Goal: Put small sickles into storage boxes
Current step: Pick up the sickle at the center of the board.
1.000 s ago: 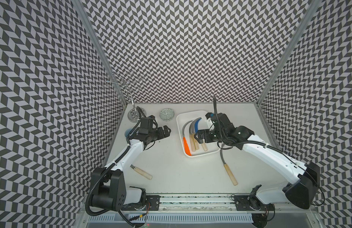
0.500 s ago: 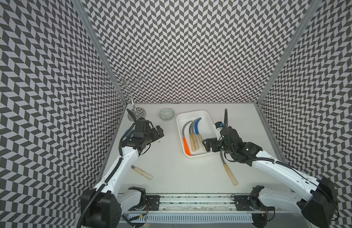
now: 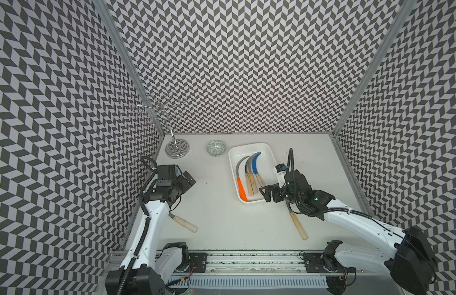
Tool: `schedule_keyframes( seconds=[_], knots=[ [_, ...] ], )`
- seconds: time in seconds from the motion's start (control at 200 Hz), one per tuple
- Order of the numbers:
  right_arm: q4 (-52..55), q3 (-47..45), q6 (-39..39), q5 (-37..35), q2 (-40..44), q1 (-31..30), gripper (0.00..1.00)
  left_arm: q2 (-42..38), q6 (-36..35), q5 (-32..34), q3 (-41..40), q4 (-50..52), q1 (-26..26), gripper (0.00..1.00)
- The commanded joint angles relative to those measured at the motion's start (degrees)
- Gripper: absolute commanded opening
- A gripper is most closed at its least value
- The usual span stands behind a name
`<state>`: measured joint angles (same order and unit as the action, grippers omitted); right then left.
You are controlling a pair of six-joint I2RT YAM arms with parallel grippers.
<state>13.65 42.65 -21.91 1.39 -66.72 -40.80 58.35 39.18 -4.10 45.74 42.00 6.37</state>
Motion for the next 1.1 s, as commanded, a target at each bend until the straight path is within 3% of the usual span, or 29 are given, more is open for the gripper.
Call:
schedule_keyframes(
  seconds=[0.0, 0.16, 0.631, 1.097],
  knots=[
    [-5.4, -0.2, 1.6, 1.4, 1.5, 0.2, 1.00, 1.9, 1.2, -5.1, -2.9, 2.1, 3.8, 1.00],
    [-7.3, -1.2, 2.2, 4.0, 2.7, 0.9, 1.00, 8.9, 1.9, -8.7, -5.6, 3.3, 8.1, 1.00],
    [-13.6, -6.5, 0.7, 11.0, 7.2, 5.6, 1.00, 9.6, 5.8, 4.2, -1.4, 15.4, 9.9, 1.00],
    [-13.6, -7.0, 0.6, 11.5, 7.9, 5.7, 1.00, 13.0, 6.8, -0.1, -6.2, 12.5, 11.2, 0.95]
  ],
)
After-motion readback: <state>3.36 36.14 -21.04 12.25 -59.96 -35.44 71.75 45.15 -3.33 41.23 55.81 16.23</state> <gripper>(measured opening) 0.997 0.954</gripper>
